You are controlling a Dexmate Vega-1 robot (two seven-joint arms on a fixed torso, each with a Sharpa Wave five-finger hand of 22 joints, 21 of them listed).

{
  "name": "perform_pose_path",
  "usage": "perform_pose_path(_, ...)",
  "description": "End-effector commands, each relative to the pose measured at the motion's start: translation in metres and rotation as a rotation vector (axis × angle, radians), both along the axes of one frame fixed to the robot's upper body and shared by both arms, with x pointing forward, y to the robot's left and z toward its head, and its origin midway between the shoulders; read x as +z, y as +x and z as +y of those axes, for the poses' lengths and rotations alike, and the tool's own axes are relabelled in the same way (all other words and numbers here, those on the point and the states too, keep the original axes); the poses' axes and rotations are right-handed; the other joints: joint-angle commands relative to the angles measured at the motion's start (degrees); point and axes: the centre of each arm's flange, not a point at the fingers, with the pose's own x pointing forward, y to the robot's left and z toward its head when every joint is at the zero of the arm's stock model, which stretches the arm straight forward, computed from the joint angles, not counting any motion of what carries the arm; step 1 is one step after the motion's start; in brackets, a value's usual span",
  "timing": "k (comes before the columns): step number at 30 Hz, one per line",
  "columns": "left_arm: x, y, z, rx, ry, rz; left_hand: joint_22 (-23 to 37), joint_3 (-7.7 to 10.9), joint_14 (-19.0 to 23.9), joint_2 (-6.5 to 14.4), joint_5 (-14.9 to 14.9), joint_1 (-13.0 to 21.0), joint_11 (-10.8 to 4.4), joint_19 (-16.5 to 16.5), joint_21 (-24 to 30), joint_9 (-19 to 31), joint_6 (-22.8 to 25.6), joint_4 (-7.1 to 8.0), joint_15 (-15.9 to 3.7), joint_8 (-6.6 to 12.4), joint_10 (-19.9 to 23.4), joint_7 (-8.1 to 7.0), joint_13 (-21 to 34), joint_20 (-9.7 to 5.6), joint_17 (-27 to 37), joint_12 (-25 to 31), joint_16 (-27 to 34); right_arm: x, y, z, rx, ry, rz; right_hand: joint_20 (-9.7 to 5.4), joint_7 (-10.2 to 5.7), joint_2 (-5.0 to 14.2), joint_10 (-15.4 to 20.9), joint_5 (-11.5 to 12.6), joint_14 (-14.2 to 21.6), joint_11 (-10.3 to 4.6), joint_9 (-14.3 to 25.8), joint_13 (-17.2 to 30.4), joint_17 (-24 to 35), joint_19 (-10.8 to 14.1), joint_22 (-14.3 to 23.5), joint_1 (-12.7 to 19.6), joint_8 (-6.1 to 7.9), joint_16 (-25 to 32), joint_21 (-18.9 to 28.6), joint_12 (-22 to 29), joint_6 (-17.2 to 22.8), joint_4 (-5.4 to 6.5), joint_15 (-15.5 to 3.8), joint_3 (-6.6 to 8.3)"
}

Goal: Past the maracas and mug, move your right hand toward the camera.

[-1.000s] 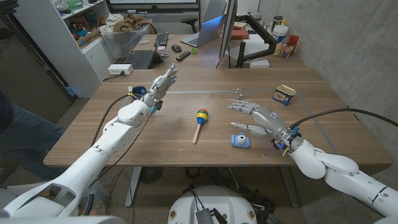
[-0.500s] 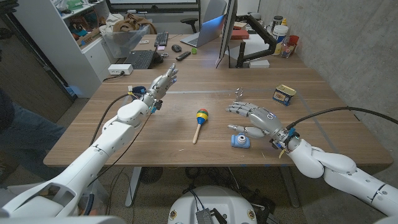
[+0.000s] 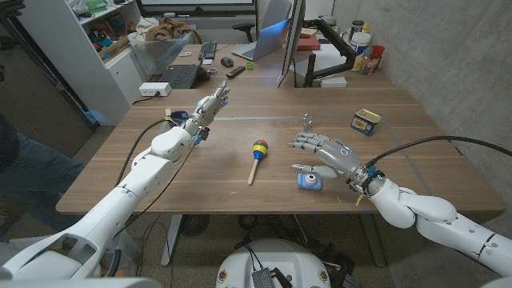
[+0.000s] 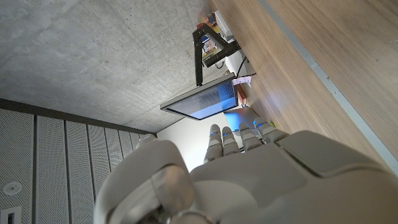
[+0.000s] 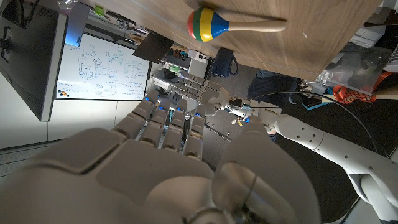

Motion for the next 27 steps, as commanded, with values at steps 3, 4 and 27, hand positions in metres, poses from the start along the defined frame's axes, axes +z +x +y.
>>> perform_pose_path(3, 0.002, 0.000, -0.003, 0.002, -0.001, -0.005, 0.2, -0.31, -0.2, 0.4, -0.2, 0.4, -0.50, -0.1, -0.2, 0.2, 0.3, 0.06, -0.39, 0.17, -0.1, -0.27, 0.2, 0.37, 0.3, 0.4, 0.1, -0.005, 0.003, 0.003, -0.043, -0.069, -0.030, 0.37, 0.18, 0.39, 0.2, 0.1, 0.3, -0.15, 0.3, 0.1, 0.1, 0.0, 0.2, 0.3, -0.07, 0.3, -0.4, 0.3, 0.5, -0.44, -0.06, 0.06)
perform_pose_path(4, 0.002, -0.001, -0.003, 0.003, -0.001, -0.006, 0.2, -0.31, -0.2, 0.4, -0.2, 0.4, -0.50, -0.1, -0.2, 0.2, 0.4, 0.06, -0.38, 0.18, -0.1, -0.29, 0.2, 0.37, 0.3, 0.4, 0.1, -0.006, 0.002, 0.004, -0.045, -0.081, -0.038, 0.39, 0.14, 0.39, 0.2, 0.1, 0.3, -0.16, 0.3, 0.1, 0.1, -0.1, 0.2, 0.3, -0.09, 0.3, -0.4, 0.3, 0.5, -0.45, -0.04, 0.06)
perform_pose_path(27, 0.000, 0.001, -0.003, 0.000, -0.002, 0.001, 0.2, -0.43, -0.2, 0.4, -0.2, 0.5, -0.59, -0.1, -0.2, 0.2, 0.5, 0.13, -0.31, 0.18, -0.1, -0.35, 0.2, 0.41, 0.3, 0.3, 0.1, -0.016, 0.013, 0.013, -0.062, -0.136, -0.034, 0.34, -0.23, 0.39, 0.3, 0.2, -0.3, -0.24, 0.3, 0.1, 0.1, -1.7, 0.3, 0.3, 0.05, 0.0, -1.4, 0.4, 1.1, -0.67, -0.13, 0.09)
